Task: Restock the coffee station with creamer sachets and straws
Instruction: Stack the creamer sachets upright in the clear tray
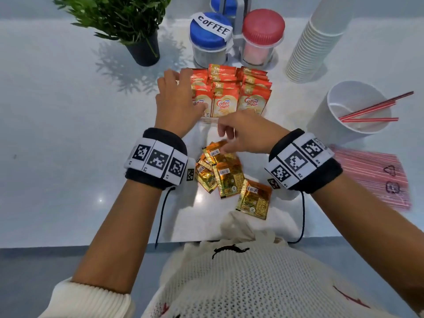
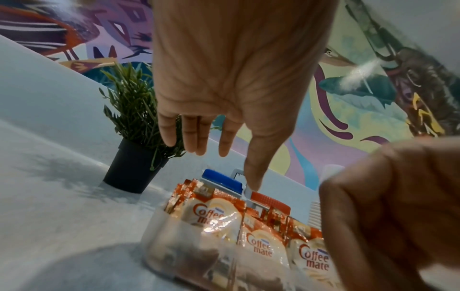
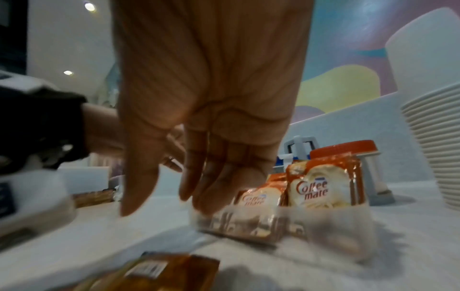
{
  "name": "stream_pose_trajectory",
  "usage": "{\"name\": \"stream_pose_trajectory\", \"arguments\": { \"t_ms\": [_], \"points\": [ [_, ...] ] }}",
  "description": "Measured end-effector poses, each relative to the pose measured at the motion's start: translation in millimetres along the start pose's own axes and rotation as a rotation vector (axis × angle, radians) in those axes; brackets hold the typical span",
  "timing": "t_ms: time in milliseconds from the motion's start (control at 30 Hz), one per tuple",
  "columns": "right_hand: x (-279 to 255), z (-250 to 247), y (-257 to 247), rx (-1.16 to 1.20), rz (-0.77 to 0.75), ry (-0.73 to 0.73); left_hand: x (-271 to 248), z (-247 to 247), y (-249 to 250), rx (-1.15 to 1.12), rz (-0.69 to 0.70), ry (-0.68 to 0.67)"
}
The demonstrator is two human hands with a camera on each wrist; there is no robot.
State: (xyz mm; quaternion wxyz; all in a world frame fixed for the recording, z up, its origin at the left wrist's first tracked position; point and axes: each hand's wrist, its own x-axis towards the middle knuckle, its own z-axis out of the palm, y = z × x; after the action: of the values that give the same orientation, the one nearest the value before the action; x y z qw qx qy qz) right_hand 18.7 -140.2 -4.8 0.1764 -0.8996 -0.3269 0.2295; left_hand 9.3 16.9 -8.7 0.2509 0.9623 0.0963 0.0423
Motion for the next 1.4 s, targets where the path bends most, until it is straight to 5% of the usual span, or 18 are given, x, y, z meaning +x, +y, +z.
{"name": "stream_pose_trajectory", "arguments": {
  "t_ms": [133, 333, 433, 633, 733, 867, 1033, 1233, 1400],
  "points": [
    [-9, 24, -7, -0.104, 0.008, -0.226, -13, 2, -4, -0.141, 0.002, -0.065],
    [-10, 37, -4, -0.26, 0.034, -0.211, -34, 8, -7, -0.278, -0.069, -0.164],
    [-15, 32, 1, -0.152, 0.043, -0.069, -39, 11, -6, -0.327, -0.135, -0.191],
    [-32, 14, 3, 0.064, 0.033, 0.516, -50, 8, 9, -0.499, -0.33, -0.445],
    [-40, 18, 2, 0.01, -0.059, 0.61, -51, 8, 19, -0.647, -0.363, -0.561],
    [-53, 30, 10, 0.097, -0.138, 0.645, -55, 15, 26, -0.884, -0.342, -0.498],
    [-65, 36, 16, 0.152, 0.063, 0.506, -56, 29, 25, -0.802, -0.335, -0.393],
    [-81, 48, 21, -0.026, 0.336, -0.071, -60, 35, 27, -0.787, -0.303, -0.36],
    [-77, 53, 28, -0.001, 0.347, -0.109, -61, 35, 26, -0.809, -0.343, -0.352]
  ]
}}
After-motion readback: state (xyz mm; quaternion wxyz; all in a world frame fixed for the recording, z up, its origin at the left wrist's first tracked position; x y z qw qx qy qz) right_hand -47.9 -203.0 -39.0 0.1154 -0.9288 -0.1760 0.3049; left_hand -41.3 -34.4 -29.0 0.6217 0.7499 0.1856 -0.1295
